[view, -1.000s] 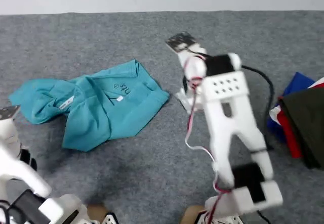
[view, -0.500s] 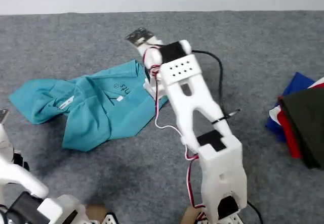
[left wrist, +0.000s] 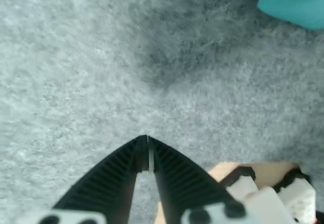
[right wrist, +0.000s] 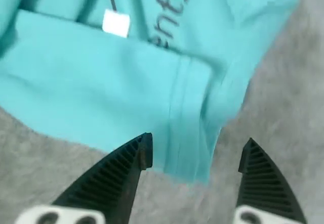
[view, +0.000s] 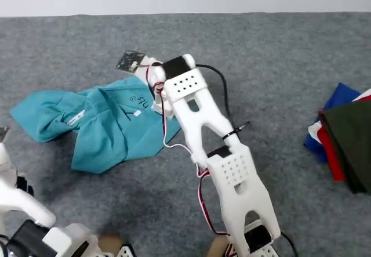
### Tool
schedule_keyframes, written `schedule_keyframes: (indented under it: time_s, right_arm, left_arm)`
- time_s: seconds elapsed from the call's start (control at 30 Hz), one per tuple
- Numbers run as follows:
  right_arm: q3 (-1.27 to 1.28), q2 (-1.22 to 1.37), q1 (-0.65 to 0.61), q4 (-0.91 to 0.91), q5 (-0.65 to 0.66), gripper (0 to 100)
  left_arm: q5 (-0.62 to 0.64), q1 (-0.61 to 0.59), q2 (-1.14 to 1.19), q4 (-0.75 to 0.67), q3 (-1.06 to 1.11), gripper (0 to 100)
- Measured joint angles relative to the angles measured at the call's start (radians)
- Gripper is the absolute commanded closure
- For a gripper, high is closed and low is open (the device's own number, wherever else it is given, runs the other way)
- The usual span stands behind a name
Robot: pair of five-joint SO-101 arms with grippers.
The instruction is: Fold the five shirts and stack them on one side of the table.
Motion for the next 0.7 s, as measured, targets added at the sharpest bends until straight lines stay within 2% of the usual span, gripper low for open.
schedule_keyframes:
  time_s: [0.5,0.57,0.7]
  right_arm:
    - [-0.367,0.342,-0.034,-0.032,0.216,71.6]
    - [-0.404,0.374,-0.034,-0.048,0.227,75.3]
    - [-0.473,0.408,-0.034,-0.06,0.25,92.8]
  left_arm:
    - [0.0,0.0,0.0,-0.048,0.046,100]
    - [0.0,0.0,0.0,-0.048,0.046,100]
    - [0.0,0.017,0.0,-0.046,0.049,100]
